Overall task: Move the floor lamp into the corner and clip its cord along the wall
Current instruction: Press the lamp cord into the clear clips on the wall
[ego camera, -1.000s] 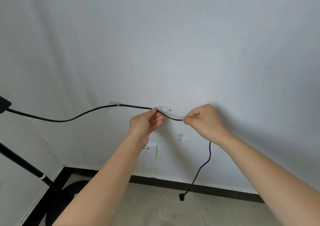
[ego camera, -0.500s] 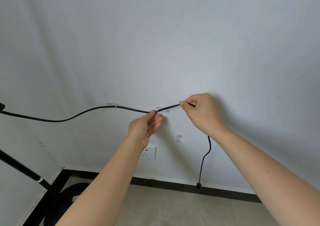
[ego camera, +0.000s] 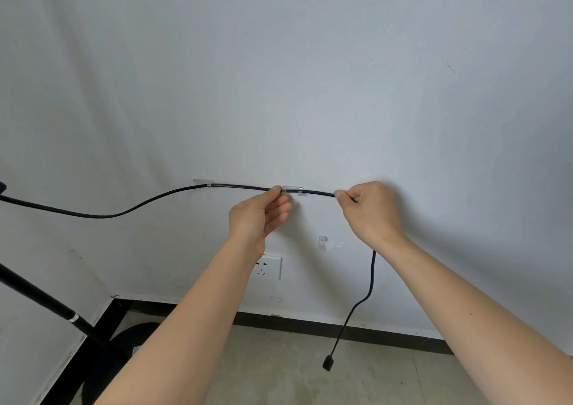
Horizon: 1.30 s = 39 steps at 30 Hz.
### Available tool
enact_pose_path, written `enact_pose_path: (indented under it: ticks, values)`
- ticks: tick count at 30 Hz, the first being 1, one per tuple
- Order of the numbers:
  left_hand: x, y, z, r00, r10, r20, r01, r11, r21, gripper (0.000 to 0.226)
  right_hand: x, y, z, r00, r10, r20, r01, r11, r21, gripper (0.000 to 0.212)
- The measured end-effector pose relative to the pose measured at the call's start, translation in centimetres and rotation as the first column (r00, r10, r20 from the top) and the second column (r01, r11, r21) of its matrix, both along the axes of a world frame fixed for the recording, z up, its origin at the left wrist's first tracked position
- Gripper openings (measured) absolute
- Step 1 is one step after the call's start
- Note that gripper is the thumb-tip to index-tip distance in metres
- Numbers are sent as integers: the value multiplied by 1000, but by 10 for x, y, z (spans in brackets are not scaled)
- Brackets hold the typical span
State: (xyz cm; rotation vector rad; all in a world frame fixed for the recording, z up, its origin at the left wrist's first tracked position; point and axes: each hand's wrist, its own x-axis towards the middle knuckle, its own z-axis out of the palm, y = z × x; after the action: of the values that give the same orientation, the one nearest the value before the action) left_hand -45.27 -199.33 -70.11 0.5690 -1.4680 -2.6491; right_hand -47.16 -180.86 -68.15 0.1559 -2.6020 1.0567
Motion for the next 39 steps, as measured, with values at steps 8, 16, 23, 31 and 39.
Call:
enact_pose_path:
  ticks: [8,16,23,31,39]
  values:
    - [-1,1,0,1000,1,-30,-2,999,-53,10,5,12,-29,983,118,143,-96,983,-156,53]
    - [-2,1,-3,999,-17,-49,14,998,-62,10,13,42,-77,908,150,392,1,933,-360,43]
    - [-4,1,-1,999,-19,-46,18,999,-33,10,23,59,-98,896,130,424,69,904,-423,20]
    - [-2,-4,-4,999,-7,-32,7,1000,-29,11,19,55,-90,943,58,328,123,855,-504,18]
    - [5,0,-10,995,-97,-4,96,991,-92,26,21,54,-97,951,33,306,139,842,-521,18]
